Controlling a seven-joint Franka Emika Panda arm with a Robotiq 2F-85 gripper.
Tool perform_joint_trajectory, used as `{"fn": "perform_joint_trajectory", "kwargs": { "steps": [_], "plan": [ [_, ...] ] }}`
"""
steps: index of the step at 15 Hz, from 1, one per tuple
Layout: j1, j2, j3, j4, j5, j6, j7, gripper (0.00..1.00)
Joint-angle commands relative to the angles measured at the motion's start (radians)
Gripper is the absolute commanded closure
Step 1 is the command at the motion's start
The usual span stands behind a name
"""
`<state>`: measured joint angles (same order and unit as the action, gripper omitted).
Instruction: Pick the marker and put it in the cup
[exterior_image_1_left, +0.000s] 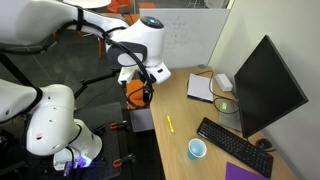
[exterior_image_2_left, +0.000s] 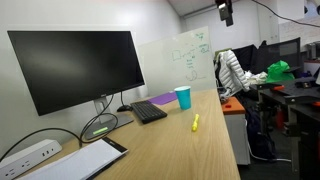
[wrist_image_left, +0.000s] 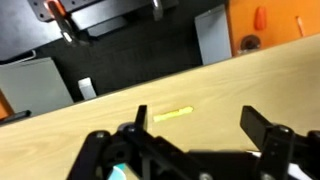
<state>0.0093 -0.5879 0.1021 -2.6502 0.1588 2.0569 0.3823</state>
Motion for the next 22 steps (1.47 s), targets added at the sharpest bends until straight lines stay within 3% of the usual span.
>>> {"fn": "perform_joint_trajectory", "kwargs": {
  "steps": [1, 6, 11, 18, 22],
  "plan": [
    [-0.043, 0.225, 0.052, 0.068, 0.035, 0.206, 0.168, 0.00],
    [-0.062, 0.564, 0.036, 0.160, 0.006, 0.515, 0.407, 0.00],
    [0.019, 0.837, -0.084, 0.246, -0.030, 0.713, 0.670, 0.00],
    [0.240, 1.039, -0.306, 0.363, -0.020, 0.766, 1.066, 0.00],
    [0.325, 1.095, -0.382, 0.387, -0.031, 0.740, 1.266, 0.00]
  ]
}}
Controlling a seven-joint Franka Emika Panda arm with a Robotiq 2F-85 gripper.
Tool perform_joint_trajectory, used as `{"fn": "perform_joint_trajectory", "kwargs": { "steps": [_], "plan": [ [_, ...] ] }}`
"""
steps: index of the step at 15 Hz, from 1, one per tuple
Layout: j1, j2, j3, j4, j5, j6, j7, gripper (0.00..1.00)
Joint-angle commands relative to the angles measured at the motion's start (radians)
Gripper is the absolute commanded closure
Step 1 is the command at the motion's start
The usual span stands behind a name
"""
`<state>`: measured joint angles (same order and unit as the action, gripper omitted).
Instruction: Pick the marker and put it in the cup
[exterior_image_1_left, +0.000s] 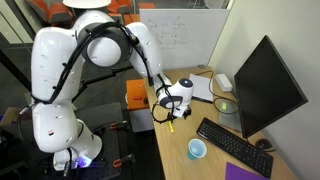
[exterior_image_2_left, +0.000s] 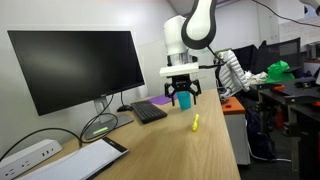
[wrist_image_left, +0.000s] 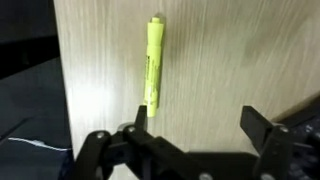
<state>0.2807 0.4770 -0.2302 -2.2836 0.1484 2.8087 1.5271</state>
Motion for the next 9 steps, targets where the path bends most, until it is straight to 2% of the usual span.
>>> {"fn": "perform_joint_trajectory", "kwargs": {
  "steps": [1, 3, 9],
  "plan": [
    [0.053, 0.037, -0.046, 0.022, -0.020, -0.021, 0.130, 0.00],
    [0.026, 0.033, -0.016, 0.008, -0.014, -0.001, 0.091, 0.00],
    [0.029, 0.040, -0.017, 0.013, -0.014, -0.002, 0.097, 0.00]
  ]
}}
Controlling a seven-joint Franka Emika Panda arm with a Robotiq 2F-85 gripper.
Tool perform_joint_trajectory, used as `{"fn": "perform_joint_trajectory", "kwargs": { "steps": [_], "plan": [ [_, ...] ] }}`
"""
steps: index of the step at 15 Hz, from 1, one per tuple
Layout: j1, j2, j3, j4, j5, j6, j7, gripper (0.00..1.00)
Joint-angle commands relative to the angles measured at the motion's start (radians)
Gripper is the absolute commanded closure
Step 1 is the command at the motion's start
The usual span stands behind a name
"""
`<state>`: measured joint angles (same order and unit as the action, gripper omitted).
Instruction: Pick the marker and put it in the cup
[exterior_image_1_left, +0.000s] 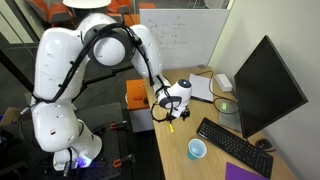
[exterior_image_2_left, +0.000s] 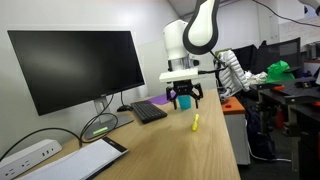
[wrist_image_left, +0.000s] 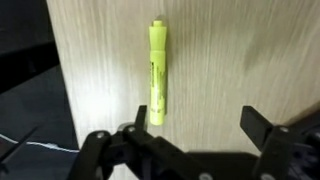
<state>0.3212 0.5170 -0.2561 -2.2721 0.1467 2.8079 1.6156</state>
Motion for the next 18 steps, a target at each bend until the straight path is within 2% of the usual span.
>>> {"fn": "perform_joint_trajectory", "kwargs": {
  "steps": [1, 5, 10, 11, 12, 14, 18],
  "plan": [
    [0.010, 0.007, -0.013, -0.007, -0.022, 0.031, 0.037, 0.00],
    [0.021, 0.037, -0.019, -0.038, -0.002, 0.127, 0.044, 0.00],
    [0.027, 0.070, -0.006, -0.057, 0.021, 0.156, 0.014, 0.00],
    [0.027, 0.076, -0.003, -0.056, 0.024, 0.155, 0.011, 0.04],
    [0.037, 0.088, -0.008, -0.050, 0.022, 0.155, 0.014, 0.26],
    [0.040, 0.108, -0.008, -0.037, 0.026, 0.140, 0.015, 0.30],
    [0.047, 0.130, -0.005, -0.030, 0.031, 0.149, 0.011, 0.62]
  ]
}}
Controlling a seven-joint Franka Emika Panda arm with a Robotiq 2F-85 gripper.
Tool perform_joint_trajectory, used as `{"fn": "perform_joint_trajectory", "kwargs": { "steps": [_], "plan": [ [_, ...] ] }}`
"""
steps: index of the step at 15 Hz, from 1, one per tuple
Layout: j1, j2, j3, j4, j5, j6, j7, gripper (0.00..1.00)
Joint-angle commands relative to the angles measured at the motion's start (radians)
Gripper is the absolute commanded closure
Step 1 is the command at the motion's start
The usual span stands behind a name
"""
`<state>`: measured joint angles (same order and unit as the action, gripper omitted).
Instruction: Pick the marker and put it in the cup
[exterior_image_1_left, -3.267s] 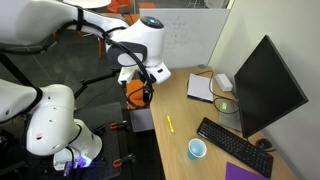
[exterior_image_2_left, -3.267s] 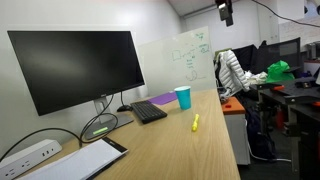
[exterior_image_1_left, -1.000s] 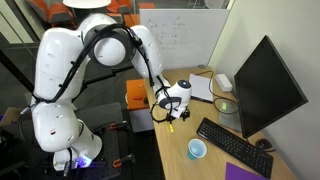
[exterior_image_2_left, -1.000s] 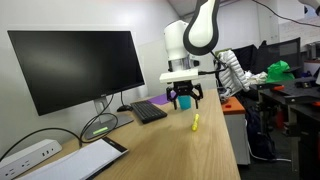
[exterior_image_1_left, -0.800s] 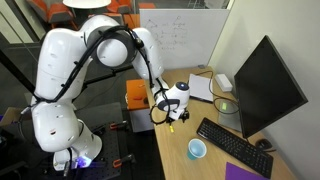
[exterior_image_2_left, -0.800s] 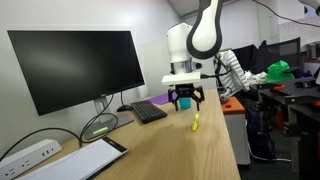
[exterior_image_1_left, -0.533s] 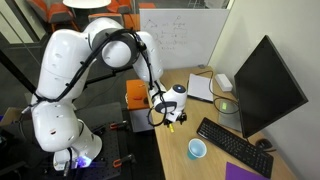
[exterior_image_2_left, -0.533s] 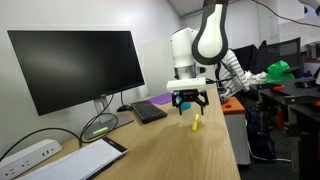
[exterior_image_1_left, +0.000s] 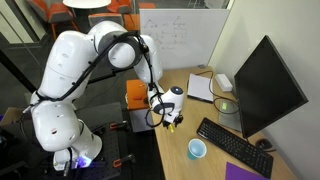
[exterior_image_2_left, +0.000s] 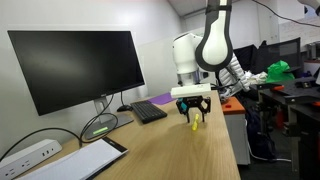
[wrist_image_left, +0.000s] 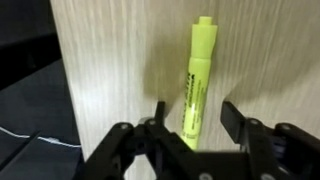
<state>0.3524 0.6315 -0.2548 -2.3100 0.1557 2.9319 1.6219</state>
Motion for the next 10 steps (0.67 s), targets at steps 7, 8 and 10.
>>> {"fn": "perform_joint_trajectory", "kwargs": {
  "steps": [7, 8, 10],
  "plan": [
    [0.025, -0.035, -0.015, -0.013, 0.014, 0.031, -0.008, 0.95],
    [0.075, -0.043, -0.071, -0.025, -0.005, 0.061, 0.023, 0.95],
    [0.174, -0.052, -0.194, -0.041, -0.027, 0.127, 0.054, 0.95]
  ]
}}
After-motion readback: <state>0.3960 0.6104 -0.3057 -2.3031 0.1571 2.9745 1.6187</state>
